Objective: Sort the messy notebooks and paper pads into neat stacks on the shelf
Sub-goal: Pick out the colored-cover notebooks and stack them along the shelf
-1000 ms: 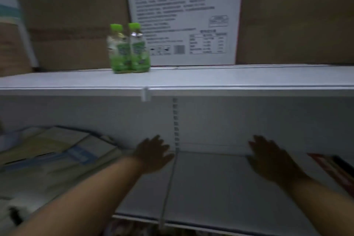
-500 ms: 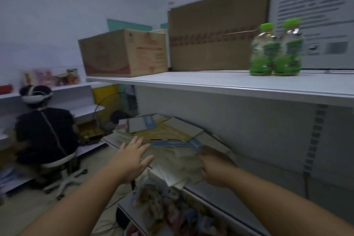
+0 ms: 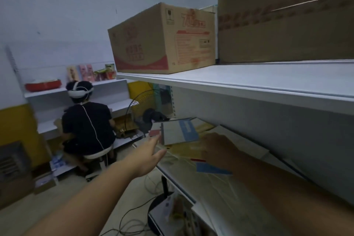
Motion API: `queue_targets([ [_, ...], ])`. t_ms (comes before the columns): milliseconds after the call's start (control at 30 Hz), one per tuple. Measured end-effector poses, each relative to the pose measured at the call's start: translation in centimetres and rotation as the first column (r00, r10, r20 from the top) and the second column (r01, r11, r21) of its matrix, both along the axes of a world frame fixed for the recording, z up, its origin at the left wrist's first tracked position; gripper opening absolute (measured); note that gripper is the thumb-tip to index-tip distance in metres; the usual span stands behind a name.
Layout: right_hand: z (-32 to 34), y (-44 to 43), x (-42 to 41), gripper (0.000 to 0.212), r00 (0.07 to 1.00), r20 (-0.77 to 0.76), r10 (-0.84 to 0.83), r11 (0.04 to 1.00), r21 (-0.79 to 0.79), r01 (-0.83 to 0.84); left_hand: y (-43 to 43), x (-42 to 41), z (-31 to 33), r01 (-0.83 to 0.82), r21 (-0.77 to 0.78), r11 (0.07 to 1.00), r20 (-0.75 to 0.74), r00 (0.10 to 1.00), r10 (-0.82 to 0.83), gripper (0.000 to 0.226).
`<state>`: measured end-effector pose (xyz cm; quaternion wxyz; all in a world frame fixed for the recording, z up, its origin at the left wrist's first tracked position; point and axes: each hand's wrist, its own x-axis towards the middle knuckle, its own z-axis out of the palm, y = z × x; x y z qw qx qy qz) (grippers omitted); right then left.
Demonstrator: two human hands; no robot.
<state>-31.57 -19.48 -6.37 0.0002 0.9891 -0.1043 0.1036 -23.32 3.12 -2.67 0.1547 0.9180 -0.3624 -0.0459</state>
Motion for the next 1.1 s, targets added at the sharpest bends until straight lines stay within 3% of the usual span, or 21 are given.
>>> queue_targets([
  [67,0.1,-1.5,1.2,0.027,0.999,0.006,-0.032,0.999,0.020,0.032,-0.9,1.2,-0.8,0.018,-0.061,0.998,-0.066,0.998,-0.023,0.063],
  [167,-0.8,-3.3,2.2,0.018,0.989,-0.018,-0.150,0.986,0.077,0.151,-2.0,3.9,-1.4,0.048,0.020,0.999,-0.021,0.999,-0.048,0.053],
  [300,-1.1,-3.9,5.3,0.039,0.962,0.117,-0.247,0.950,0.224,0.217,-4.5,9.6,-1.6,0.038,-0.009,0.999,-0.028,0.999,-0.038,0.029],
  [367,-0.5,-3.0,7.0,0.038,0.951,0.143,-0.276,0.920,0.327,0.217,-5.8,12.6,-2.0,0.004,-0.024,1.000,-0.055,0.998,-0.005,0.031],
  [467,-0.7,-1.2,9.2,0.036,0.932,0.021,-0.363,0.869,0.368,0.330,-7.6,15.8,-2.8,0.059,0.051,0.997,-0.079,0.995,-0.055,0.045],
  [533,-1.4,-0.3,10.0,0.035,0.909,-0.020,-0.416,0.863,0.306,0.401,-8.8,17.2,-3.1,0.056,-0.030,0.998,-0.127,0.990,-0.059,0.046],
  [600,-1.9,0.0,10.2,0.053,0.876,-0.002,-0.482,0.827,0.328,0.456,-9.8,18.6,-3.3,0.027,-0.210,0.977,-0.260,0.962,-0.082,0.033],
  [667,-2.3,0.3,10.1,0.056,0.862,0.047,-0.505,0.817,0.348,0.460,-10.8,19.7,-3.2,-0.092,-0.421,0.903,-0.490,0.860,-0.141,0.040],
  [700,-2.4,0.5,10.0,0.056,0.860,0.048,-0.508,0.819,0.337,0.464,-11.2,20.1,-3.3,-0.186,-0.489,0.852,-0.633,0.748,-0.200,0.053],
  [733,-2.5,0.6,10.0,0.057,0.863,0.047,-0.504,0.824,0.325,0.463,-11.5,20.0,-3.2,-0.275,-0.515,0.812,-0.752,0.600,-0.274,0.060],
  [800,-2.4,1.2,9.5,0.051,0.860,0.059,-0.507,0.819,0.345,0.459,-12.1,19.7,-3.4,-0.313,-0.481,0.819,-0.860,0.351,-0.371,0.048],
  [867,-2.3,1.6,8.3,0.041,0.825,0.096,-0.557,0.791,0.364,0.492,-12.4,19.4,-3.9,-0.269,-0.452,0.851,-0.888,0.232,-0.398,0.033],
  [933,-2.4,1.6,6.5,0.052,0.744,0.010,-0.668,0.723,0.243,0.646,-12.4,19.8,-4.1,-0.237,-0.498,0.834,-0.865,0.205,-0.458,0.034],
  [1000,-2.6,1.4,4.8,0.070,0.648,-0.135,-0.750,0.624,0.181,0.760,-12.2,20.9,-3.7,-0.228,-0.552,0.802,-0.830,0.237,-0.505,0.034],
  [1100,-2.4,1.4,3.9,0.053,0.663,-0.073,-0.745,0.623,0.276,0.731,-11.5,22.5,-3.2,-0.207,-0.542,0.814,-0.834,0.251,-0.491,0.033],
])
